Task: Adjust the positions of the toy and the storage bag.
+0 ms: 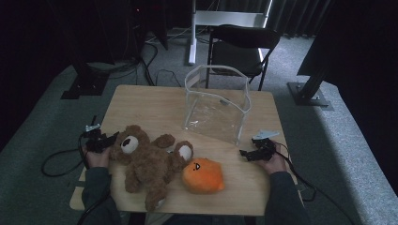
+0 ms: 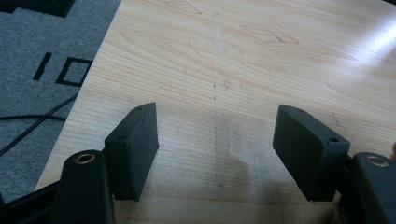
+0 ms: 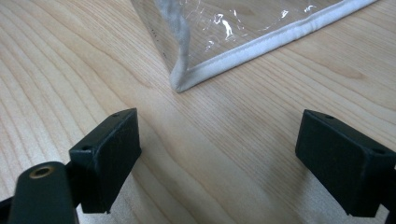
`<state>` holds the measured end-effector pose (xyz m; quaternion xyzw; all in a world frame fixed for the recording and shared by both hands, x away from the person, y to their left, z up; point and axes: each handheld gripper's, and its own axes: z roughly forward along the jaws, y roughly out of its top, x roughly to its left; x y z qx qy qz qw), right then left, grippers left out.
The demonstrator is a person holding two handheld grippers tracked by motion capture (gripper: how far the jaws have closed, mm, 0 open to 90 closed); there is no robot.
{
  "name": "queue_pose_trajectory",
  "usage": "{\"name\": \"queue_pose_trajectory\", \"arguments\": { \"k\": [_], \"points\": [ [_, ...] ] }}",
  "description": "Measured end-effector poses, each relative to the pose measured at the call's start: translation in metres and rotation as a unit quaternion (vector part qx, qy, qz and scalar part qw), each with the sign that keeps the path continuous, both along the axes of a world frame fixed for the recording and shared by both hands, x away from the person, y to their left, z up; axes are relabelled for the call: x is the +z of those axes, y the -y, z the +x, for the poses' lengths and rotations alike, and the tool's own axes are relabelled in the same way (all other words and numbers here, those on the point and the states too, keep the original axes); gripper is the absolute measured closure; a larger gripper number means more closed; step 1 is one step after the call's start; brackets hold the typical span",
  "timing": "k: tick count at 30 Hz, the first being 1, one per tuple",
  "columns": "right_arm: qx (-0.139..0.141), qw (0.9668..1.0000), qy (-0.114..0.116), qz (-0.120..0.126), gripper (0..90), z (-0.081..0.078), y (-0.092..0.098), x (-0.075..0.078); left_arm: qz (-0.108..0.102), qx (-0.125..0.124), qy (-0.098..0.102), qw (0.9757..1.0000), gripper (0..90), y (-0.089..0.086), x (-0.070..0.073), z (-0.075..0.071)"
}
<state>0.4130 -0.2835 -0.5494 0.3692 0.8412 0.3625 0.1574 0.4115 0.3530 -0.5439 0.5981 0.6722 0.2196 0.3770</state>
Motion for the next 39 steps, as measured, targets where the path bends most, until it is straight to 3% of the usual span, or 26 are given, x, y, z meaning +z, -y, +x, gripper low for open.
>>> {"name": "queue_pose_trajectory", "arguments": {
  "k": [9,16,25,30,39],
  "points": [
    [-0.018,0.9998,0.000,0.002,13.1,-0.005,-0.002,0.000,0.000,0.001,0.000,1.0000,31.8,0.000,0.000,0.000],
    [-0.012,0.9999,-0.006,-0.004,12.7,-0.007,-0.003,0.001,-0.001,0.001,0.000,1.0000,31.8,0.000,0.000,-0.001],
    [-0.021,0.9994,-0.014,-0.025,14.0,-0.011,-0.007,0.006,-0.004,0.001,0.001,1.0000,31.8,0.000,0.000,-0.001],
    [-0.018,0.9988,-0.010,-0.045,17.2,-0.016,-0.013,0.011,-0.005,0.001,0.001,1.0000,31.8,0.000,0.000,-0.001],
    [-0.002,0.9994,0.020,-0.028,20.4,-0.031,-0.020,0.033,-0.006,0.002,0.001,1.0000,31.8,0.000,0.000,-0.001]
  ]
}}
